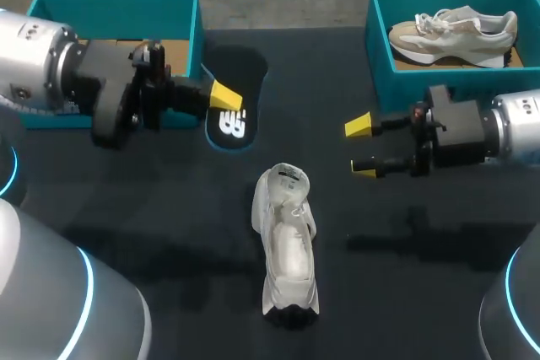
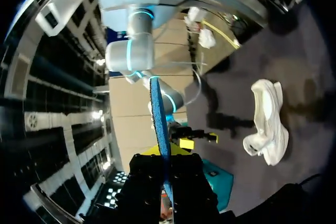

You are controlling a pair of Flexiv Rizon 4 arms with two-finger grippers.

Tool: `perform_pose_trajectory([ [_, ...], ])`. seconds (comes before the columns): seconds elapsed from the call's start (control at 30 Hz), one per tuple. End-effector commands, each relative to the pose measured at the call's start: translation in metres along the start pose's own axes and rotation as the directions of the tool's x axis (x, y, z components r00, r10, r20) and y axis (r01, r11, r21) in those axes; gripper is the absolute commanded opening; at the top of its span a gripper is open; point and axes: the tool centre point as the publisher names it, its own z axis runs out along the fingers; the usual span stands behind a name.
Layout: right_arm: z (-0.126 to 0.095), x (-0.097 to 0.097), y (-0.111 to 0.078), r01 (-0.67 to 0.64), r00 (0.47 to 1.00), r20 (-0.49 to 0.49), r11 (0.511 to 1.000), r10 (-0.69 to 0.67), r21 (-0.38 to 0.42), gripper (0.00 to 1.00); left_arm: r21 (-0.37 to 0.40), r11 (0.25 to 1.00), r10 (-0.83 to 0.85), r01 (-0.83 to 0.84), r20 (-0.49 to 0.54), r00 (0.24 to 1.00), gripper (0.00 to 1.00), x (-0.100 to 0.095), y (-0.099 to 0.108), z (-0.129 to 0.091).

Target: Take the shoe out of the shoebox, open the shoe tongue, remove and reinsert the insole, then place the shoe into the shoebox

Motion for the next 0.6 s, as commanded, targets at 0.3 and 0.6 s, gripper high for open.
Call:
perform_pose_trajectory([
  [0.3, 0.001, 0.000, -0.001, -0.001, 1.000, 0.002, 1.000, 0.001, -0.001, 1.00, -0.025, 0.982, 0.186, -0.185, 0.095, 0.978, 0.00, 0.064, 0.020, 0.003],
  [0.6, 0.001, 0.000, -0.001, -0.001, 1.000, 0.002, 1.000, 0.001, -0.001, 1.00, -0.045, 0.974, 0.226, -0.222, 0.122, 0.966, 0.00, 0.098, 0.043, 0.011],
])
